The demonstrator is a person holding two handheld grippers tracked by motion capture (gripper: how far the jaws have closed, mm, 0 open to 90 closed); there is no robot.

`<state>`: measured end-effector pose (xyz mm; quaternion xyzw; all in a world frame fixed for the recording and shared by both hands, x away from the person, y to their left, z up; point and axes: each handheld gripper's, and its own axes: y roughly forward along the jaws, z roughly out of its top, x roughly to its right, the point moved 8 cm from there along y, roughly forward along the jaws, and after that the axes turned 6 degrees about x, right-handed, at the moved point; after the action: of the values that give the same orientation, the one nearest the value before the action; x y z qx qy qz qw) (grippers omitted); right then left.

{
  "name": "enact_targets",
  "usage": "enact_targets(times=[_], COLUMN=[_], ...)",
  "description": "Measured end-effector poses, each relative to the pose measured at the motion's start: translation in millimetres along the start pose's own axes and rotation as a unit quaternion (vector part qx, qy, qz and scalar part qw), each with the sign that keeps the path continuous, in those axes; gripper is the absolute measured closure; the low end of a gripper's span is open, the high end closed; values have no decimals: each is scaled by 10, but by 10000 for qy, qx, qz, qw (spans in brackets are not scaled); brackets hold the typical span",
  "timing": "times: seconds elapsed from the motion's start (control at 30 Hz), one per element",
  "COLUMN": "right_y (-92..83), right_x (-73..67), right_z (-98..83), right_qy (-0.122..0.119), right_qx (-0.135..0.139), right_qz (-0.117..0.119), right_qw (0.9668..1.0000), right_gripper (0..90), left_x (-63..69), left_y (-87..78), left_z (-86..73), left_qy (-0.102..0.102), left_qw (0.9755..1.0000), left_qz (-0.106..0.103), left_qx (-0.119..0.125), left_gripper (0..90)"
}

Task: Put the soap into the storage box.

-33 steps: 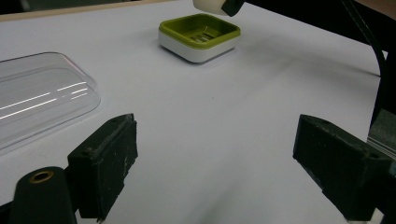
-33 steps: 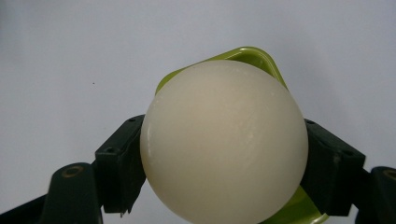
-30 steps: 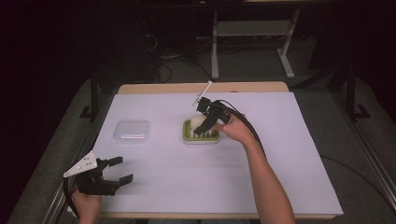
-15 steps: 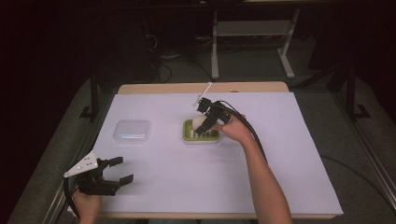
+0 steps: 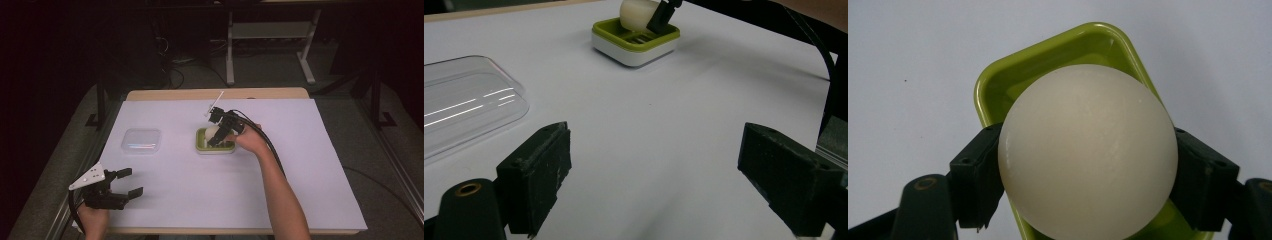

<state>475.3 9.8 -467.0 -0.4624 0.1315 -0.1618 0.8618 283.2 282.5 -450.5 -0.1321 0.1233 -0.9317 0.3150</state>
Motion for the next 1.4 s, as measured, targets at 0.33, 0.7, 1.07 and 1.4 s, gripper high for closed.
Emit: enact_targets(times=[0.33,0.7,1.07,1.4], right_y=[48,48,47,26], right_x=[-12,-4,5,18], right_z=[-13,-13,-17,-12], right_qy=[2,33,49,80], right_qx=[-68,-59,-67,-22], right_qz=[34,12,-8,-43], right_qw=[10000,10000,10000,10000], right_gripper=[237,236,236,236], left_x=[0,1,1,0], left_y=[-4,-5,-8,-10], left_z=[0,3,5,6], left_qy=[4,13,-9,-10], left_qw=[10000,10000,10000,10000], left_qz=[-3,0,15,19], left_qx=[-3,1,14,18], left_gripper=[131,131,131,131])
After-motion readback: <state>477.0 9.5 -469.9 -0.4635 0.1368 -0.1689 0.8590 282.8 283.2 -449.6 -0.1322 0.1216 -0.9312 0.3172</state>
